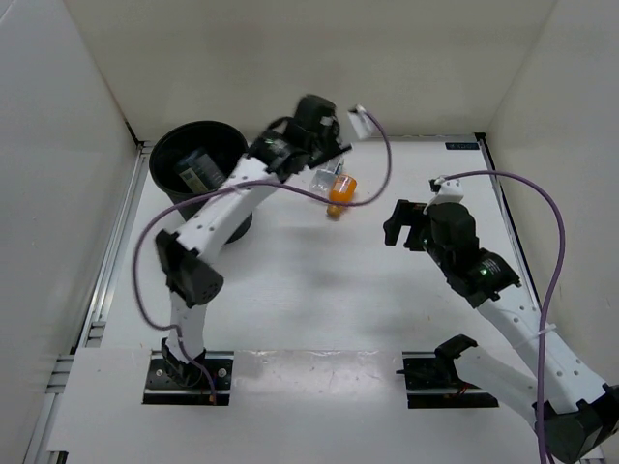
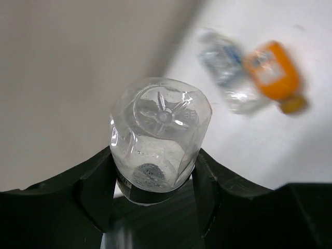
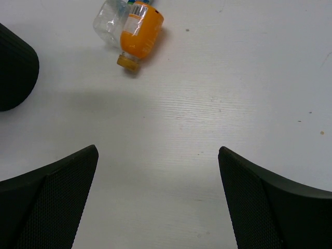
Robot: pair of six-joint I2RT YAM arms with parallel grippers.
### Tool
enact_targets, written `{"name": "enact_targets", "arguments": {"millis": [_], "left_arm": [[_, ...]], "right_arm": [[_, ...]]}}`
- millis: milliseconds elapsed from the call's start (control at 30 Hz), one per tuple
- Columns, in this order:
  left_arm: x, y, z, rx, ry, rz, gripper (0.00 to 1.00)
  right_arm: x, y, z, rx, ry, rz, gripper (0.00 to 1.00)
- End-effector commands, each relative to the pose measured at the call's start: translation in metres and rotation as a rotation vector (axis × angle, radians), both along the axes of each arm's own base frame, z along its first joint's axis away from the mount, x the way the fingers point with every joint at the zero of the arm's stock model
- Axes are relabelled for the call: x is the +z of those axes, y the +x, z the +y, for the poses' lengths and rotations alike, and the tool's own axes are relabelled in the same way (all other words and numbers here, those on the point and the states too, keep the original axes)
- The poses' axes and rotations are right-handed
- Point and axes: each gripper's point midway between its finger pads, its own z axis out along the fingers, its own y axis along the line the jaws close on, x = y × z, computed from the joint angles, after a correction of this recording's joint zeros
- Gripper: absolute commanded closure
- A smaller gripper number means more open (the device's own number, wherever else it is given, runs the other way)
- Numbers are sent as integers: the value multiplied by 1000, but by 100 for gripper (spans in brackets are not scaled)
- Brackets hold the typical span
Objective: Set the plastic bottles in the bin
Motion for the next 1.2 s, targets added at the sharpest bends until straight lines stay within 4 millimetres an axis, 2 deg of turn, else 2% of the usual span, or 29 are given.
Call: {"name": "enact_targets", "arguments": {"millis": [0,33,67,100,133,167,233,267,333,433,533,567,600,633,667,733,767,800,833,867,900,933,967,1000,1033,1067,1100,1133,1167], "left_arm": [[138,-15,108,321,-326,-267,90],[147,-14,125,356,-356,-289,90],[153,-8,158,438,-396,-305,90],[160,-10,175,465,-423,-315,87],[156,-8,187,483,-428,-308,86],[136,0,206,510,-399,-269,84],[121,2,222,543,-392,-240,83],[104,2,228,533,-395,-174,83],[77,3,216,463,-415,-48,77],[42,2,218,486,-403,82,73],[17,1,221,534,-424,170,71],[17,1,226,552,-435,171,67],[10,2,230,577,-441,192,58],[8,1,230,586,-447,203,19],[8,1,235,601,-456,203,0],[17,-1,239,610,-476,185,0],[23,-4,239,606,-483,171,0],[27,-6,240,604,-488,163,0],[28,-6,242,607,-476,157,0],[39,-12,245,610,-484,129,0],[44,-15,250,631,-479,106,0],[50,-19,255,646,-478,84,0],[57,-26,260,661,-479,55,0],[63,-31,272,709,-466,13,0],[73,-33,278,727,-476,-38,0],[66,-38,288,756,-451,-44,0],[77,-51,300,777,-456,-89,0],[77,-57,309,798,-439,-106,0],[68,-67,322,822,-403,-106,0]], "right_arm": [[1,3,8,20,37,-2,0],[-2,4,9,20,32,7,0],[-5,5,11,24,38,21,0],[-5,4,13,32,42,24,0],[-5,6,14,32,42,22,0],[-8,6,17,43,43,33,0],[-9,7,20,55,48,37,0],[-5,7,22,65,56,31,0],[-8,8,25,69,63,45,0],[-10,8,25,69,58,53,0],[-10,12,30,72,67,67,0],[-13,13,31,66,70,81,0],[-16,19,33,51,70,97,0],[-10,24,34,38,77,90,0],[-10,27,36,31,80,105,0],[-17,39,43,8,73,151,0],[-6,47,44,-12,79,140,0],[-18,57,47,-36,58,178,0],[-19,63,48,-71,71,193,0],[-19,71,50,-92,72,196,0],[-36,80,49,-127,43,250,0],[-25,93,51,-164,80,242,0],[-27,100,56,-174,89,252,0],[-44,115,53,-210,80,290,0],[-47,121,58,-208,87,304,0],[-36,137,62,-209,110,284,0],[-55,149,70,-195,107,337,0],[-58,156,78,-159,96,344,0],[-62,177,88,-137,99,350,0]]}}
